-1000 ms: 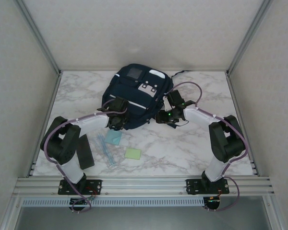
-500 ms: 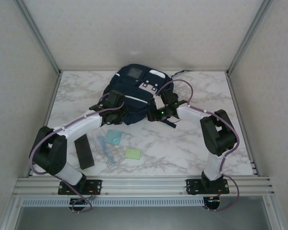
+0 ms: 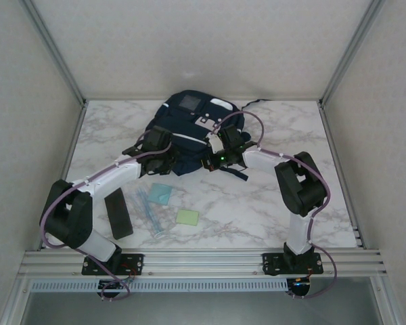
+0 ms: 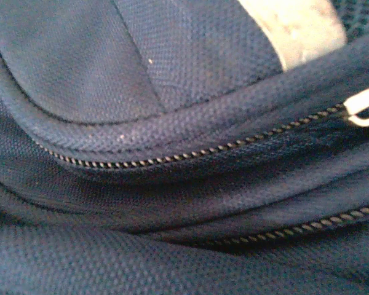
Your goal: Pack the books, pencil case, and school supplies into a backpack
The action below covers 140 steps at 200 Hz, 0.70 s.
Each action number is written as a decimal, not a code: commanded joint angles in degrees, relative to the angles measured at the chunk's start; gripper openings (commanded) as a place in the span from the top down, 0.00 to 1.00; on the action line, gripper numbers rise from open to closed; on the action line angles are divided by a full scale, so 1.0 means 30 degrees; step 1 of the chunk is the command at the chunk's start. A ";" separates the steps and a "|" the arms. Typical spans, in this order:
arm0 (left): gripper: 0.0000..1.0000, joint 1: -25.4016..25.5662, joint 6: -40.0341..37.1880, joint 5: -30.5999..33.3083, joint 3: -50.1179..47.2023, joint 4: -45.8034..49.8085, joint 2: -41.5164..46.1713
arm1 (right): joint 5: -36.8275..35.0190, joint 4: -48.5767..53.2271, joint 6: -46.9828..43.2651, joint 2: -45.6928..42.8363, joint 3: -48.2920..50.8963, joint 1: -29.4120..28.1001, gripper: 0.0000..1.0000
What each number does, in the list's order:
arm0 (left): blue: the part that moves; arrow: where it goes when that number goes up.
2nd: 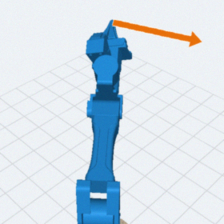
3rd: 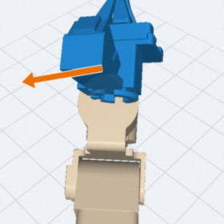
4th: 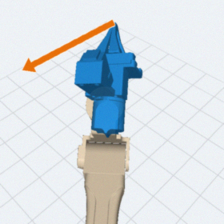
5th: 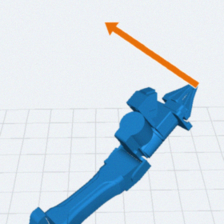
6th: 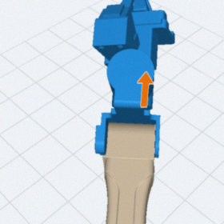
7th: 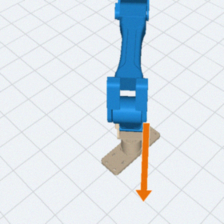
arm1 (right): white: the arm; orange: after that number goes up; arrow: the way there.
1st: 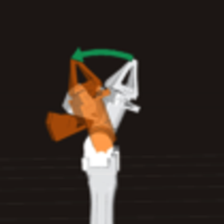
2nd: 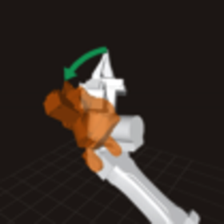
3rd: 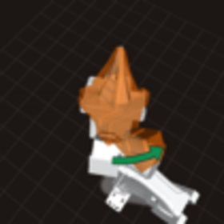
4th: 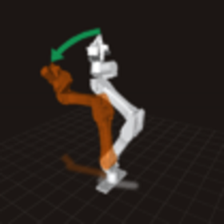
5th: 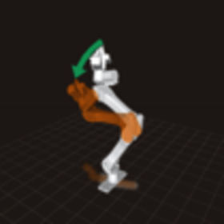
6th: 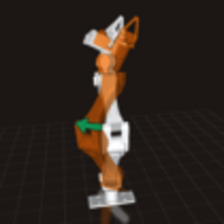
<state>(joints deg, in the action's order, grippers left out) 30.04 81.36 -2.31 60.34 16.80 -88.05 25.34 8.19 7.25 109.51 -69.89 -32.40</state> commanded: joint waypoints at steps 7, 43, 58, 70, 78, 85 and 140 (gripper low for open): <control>1.00 -0.0891 -0.1164 -0.0492 0.1351 -0.0256 0.1583 | -0.0824 0.0872 -0.1309 -0.0355 -0.1375 0.0066 1.00; 1.00 -0.1828 -0.2176 -0.0565 0.1948 0.0836 0.2483 | -0.4780 0.4897 -0.1081 0.1383 -0.3576 0.1937 1.00; 1.00 -0.2063 -0.2246 -0.0695 0.1807 0.1018 0.2844 | -0.4811 0.5111 -0.0131 0.2042 -0.4159 0.3272 1.00; 1.00 -0.2225 -0.2230 -0.0788 0.1573 0.1023 0.3154 | -0.4338 0.4996 0.0449 0.2294 -0.4472 0.4186 1.00; 1.00 -0.2249 -0.2199 -0.0809 0.1390 0.1015 0.3271 | -0.3822 0.4900 0.0598 0.2288 -0.4593 0.4523 1.00; 1.00 -0.2276 -0.2160 -0.0849 0.1256 0.0936 0.3354 | -0.3654 0.4884 0.0562 0.2148 -0.4675 0.4589 1.00; 1.00 -0.2291 -0.2045 -0.1344 0.1530 0.0066 0.2753 | 0.0993 0.1816 -0.0011 -0.1187 -0.1010 0.4254 0.86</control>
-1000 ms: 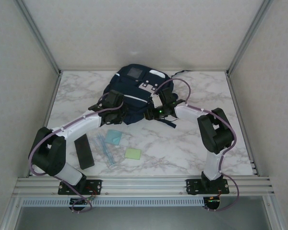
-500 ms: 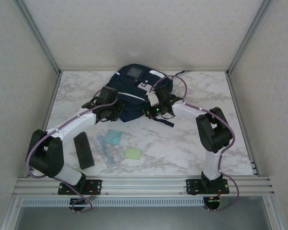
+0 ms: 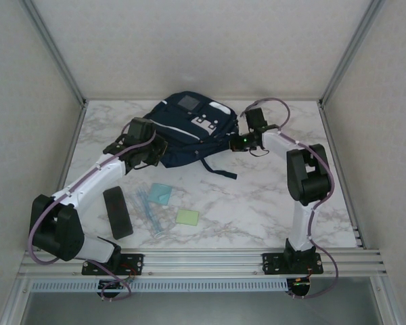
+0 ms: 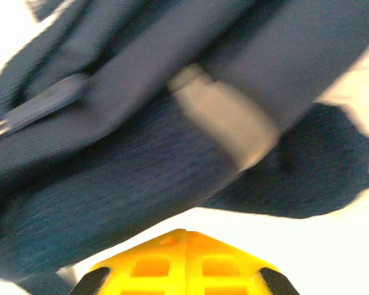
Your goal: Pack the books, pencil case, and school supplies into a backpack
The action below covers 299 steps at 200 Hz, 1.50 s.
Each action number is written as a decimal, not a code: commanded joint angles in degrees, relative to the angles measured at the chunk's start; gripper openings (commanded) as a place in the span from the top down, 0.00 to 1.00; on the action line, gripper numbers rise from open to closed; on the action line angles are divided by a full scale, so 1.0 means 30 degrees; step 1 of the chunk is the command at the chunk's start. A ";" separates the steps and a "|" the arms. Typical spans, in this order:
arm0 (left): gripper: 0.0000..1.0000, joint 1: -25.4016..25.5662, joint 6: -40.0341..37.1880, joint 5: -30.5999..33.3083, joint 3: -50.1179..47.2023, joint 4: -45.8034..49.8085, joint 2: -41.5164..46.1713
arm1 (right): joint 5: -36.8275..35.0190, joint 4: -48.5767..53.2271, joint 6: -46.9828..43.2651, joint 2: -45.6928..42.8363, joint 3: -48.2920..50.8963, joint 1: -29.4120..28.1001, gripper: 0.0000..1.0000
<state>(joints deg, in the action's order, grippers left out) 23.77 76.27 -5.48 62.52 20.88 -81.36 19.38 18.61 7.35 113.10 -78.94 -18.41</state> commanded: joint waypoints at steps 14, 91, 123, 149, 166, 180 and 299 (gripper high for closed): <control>1.00 -0.0218 -0.0877 -0.0289 0.1504 -0.0712 0.0353 | 0.4590 -0.3216 0.0441 -0.3602 0.3506 -0.0503 0.68; 1.00 0.0087 -0.0119 -0.0835 0.1462 -0.1248 0.0510 | 0.5485 -0.8500 0.2187 -0.4667 0.5301 -0.3607 0.41; 1.00 0.0279 0.0019 -0.0836 0.1383 -0.1134 0.0808 | 0.5472 -0.9944 0.2616 -0.3559 0.4632 -0.4104 0.41; 1.00 0.0309 0.0175 -0.0907 0.1228 -0.1210 0.0928 | 0.5684 -1.0258 0.2675 -0.2662 0.3969 -0.4485 0.41; 1.00 0.0307 0.0302 -0.0900 0.1160 -0.1296 0.1010 | 0.5626 -1.0403 0.2675 -0.2351 0.3828 -0.4640 0.41; 1.00 0.0326 0.0363 -0.0929 0.1157 -0.1320 0.1032 | 0.5695 -1.0775 0.2813 -0.2067 0.3738 -0.4727 0.41; 1.00 -0.0126 0.0025 -0.0631 0.0870 -0.1070 0.1281 | 0.1853 -0.6752 0.1469 -0.2278 0.3510 -0.4504 1.00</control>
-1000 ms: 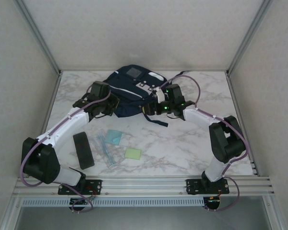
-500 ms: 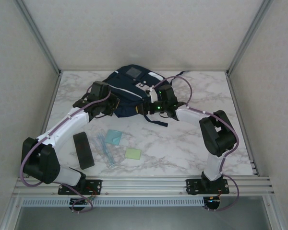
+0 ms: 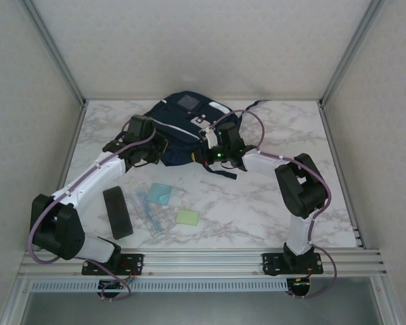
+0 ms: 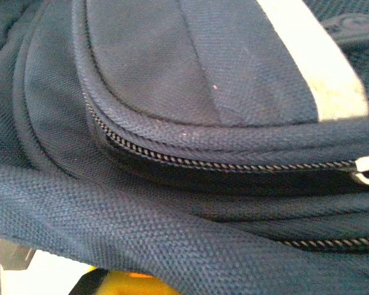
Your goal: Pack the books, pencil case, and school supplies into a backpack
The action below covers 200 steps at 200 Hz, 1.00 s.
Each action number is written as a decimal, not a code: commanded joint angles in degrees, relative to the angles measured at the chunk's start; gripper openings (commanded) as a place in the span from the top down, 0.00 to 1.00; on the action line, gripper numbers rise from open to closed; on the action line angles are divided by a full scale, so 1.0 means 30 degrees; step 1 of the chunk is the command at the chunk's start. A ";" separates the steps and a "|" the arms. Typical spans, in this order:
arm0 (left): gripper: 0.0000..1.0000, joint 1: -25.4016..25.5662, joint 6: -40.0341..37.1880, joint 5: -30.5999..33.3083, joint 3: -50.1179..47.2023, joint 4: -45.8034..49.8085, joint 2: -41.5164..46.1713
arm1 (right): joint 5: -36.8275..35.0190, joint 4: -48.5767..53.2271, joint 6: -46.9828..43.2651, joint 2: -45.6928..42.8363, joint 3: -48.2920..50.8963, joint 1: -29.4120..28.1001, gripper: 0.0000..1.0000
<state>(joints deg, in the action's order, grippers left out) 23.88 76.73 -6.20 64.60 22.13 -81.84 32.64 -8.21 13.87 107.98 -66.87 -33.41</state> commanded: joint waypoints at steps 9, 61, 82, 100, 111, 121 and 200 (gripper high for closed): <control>1.00 -0.0208 -0.0226 -0.0402 0.0125 -0.1431 0.1498 | -0.3265 0.3779 -0.1130 -0.0329 -0.1010 0.0858 1.00; 1.00 -0.0551 -0.0579 -0.0227 -0.0221 -0.0916 0.2445 | -0.4424 0.9439 -0.1175 0.2538 -0.3401 0.4890 1.00; 1.00 -0.0692 -0.0502 -0.0093 -0.0565 -0.0930 0.2816 | -0.4295 0.9765 -0.1208 0.2531 -0.3492 0.5806 1.00; 1.00 -0.0738 -0.0450 -0.0087 -0.0783 -0.1066 0.2884 | -0.4519 1.0252 -0.1478 0.2421 -0.4027 0.5985 1.00; 1.00 -0.0701 -0.0484 -0.0174 -0.0870 -0.1177 0.2750 | -0.4233 1.0473 -0.1605 0.2184 -0.4244 0.5998 1.00; 1.00 -0.0625 -0.0470 -0.0298 -0.1059 -0.1423 0.2616 | -0.3920 1.0417 -0.1554 0.1780 -0.4108 0.6001 1.00; 1.00 0.3329 0.0558 -0.0498 -0.1798 -0.5975 -0.1098 | -0.6037 1.0931 0.0383 -0.3619 -0.0969 0.5982 0.01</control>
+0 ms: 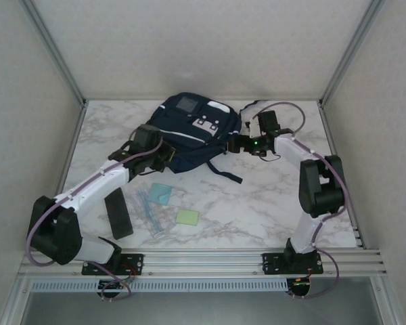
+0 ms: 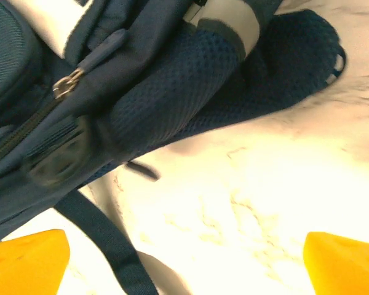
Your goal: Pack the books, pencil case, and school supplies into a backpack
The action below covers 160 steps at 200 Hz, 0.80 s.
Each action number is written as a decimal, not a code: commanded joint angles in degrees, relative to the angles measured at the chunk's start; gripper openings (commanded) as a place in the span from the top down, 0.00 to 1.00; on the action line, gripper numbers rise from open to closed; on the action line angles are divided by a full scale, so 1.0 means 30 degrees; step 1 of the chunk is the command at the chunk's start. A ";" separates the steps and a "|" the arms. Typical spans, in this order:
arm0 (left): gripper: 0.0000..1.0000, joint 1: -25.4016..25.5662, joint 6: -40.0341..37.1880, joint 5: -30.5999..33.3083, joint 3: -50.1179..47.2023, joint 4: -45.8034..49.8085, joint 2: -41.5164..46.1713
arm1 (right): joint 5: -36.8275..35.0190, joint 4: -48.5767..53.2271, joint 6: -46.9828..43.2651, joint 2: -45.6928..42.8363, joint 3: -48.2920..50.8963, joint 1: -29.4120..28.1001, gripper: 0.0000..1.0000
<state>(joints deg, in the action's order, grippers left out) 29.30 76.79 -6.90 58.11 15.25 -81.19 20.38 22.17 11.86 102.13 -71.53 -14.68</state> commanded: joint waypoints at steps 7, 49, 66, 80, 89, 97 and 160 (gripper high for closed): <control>1.00 0.2049 0.0712 -0.0468 0.0599 -0.4181 -0.1974 | -0.2440 0.0911 0.1332 -0.1985 0.0719 -0.0235 0.01; 0.38 0.5032 -0.0543 -0.3010 0.3758 -0.4748 -0.5886 | -0.5959 0.1555 0.2159 -0.3115 0.0568 -0.0129 0.01; 0.20 0.5676 -0.3407 -0.2599 0.6143 -0.0578 -0.6476 | -0.6452 0.1628 0.2355 -0.3142 0.0306 -0.0001 0.03; 0.17 0.5933 -0.5032 -0.1941 0.7141 0.1490 -0.6358 | -0.6370 0.1911 0.2349 -0.2770 -0.0316 0.0084 0.12; 0.16 0.5951 -0.5829 -0.1519 0.7245 0.2059 -0.6021 | -0.6253 0.2162 0.2300 -0.2384 -0.0857 0.0105 0.19; 0.16 0.5922 -0.6429 -0.1005 0.7287 0.2604 -0.5633 | -0.5971 0.2287 0.2215 -0.1986 -0.1327 0.0117 0.21; 0.16 0.3124 -0.9931 0.2520 0.6874 0.5045 -0.3844 | -0.2701 0.1929 0.2007 0.2052 -0.5701 0.0116 0.49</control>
<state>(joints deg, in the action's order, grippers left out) 42.59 53.36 -5.28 79.18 25.61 -94.63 8.43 27.81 18.15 103.31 -82.98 -14.50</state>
